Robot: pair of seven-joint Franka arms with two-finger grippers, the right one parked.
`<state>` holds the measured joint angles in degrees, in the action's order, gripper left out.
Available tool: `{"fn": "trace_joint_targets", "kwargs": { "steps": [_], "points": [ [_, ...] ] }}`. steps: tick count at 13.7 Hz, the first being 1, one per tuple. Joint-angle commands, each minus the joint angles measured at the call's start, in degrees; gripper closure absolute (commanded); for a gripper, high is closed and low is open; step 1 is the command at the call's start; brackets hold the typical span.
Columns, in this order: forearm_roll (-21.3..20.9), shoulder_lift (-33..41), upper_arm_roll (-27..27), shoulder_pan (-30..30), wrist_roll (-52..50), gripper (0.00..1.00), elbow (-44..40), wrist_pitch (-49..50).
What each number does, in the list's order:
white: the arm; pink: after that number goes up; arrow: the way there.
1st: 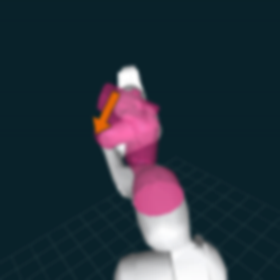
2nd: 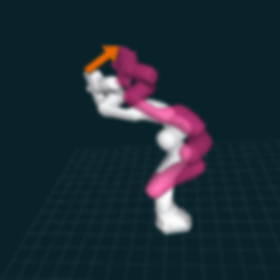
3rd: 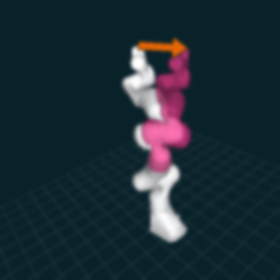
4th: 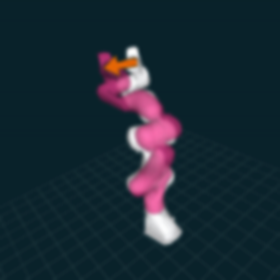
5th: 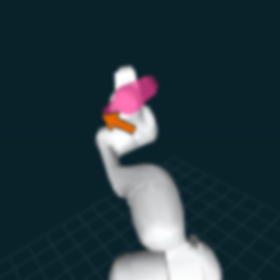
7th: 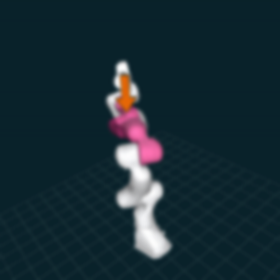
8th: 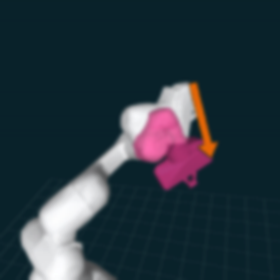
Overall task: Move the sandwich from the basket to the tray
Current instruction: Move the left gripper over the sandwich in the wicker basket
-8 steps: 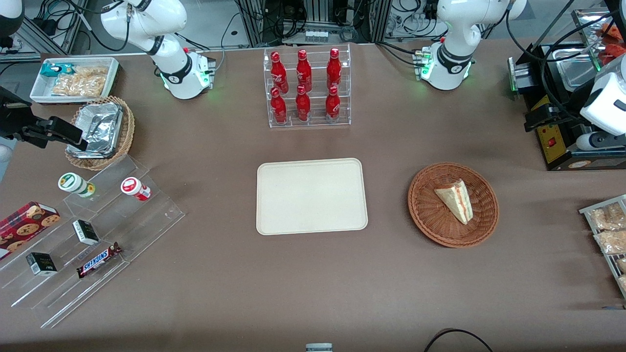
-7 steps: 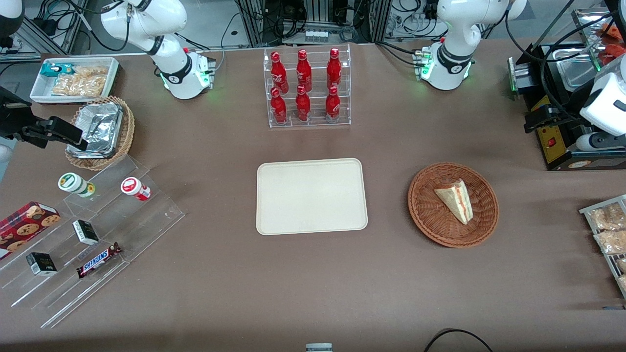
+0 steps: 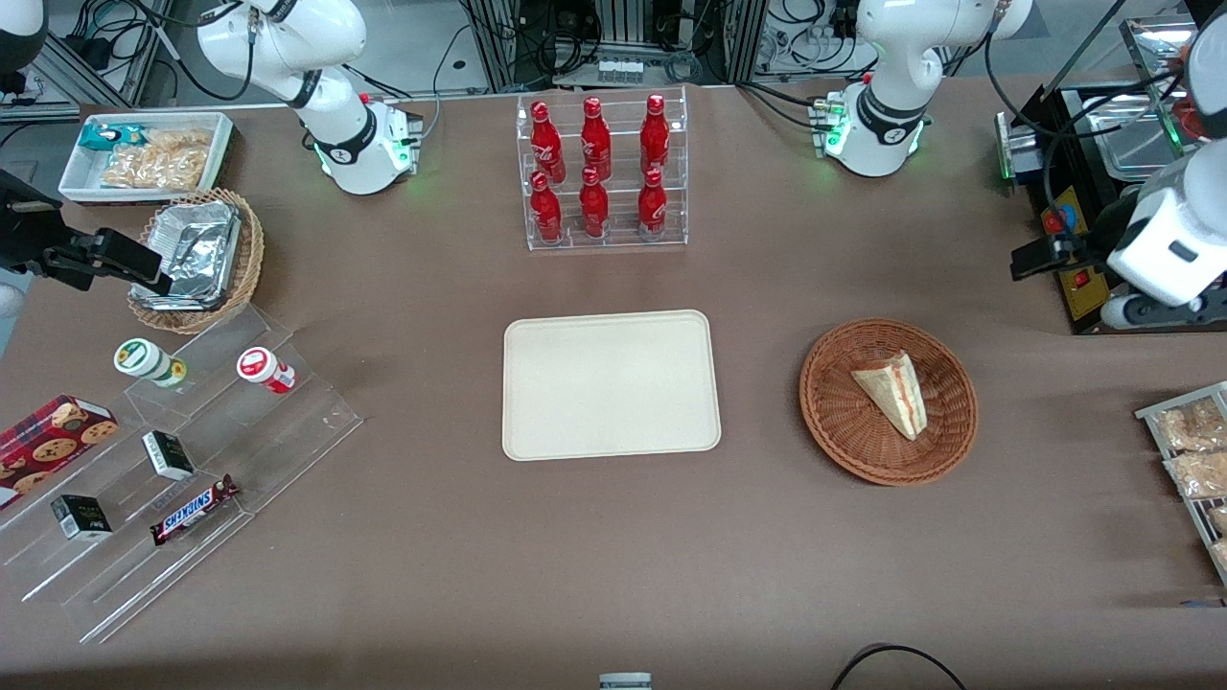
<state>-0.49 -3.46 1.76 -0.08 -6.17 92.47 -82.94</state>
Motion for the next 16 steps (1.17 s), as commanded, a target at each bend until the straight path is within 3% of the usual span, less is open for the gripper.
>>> {"fn": "trace_joint_targets", "kwargs": {
  "steps": [1,10,16],
  "points": [
    [0.49,0.21,0.0,-0.19,0.55,0.0,5.24,-5.72],
    [0.41,0.2,0.26,-2.2,-3.49,0.0,27.12,-33.04],
    [0.32,0.82,0.26,-4.93,-17.97,0.0,36.9,-46.16]
  ]
}}
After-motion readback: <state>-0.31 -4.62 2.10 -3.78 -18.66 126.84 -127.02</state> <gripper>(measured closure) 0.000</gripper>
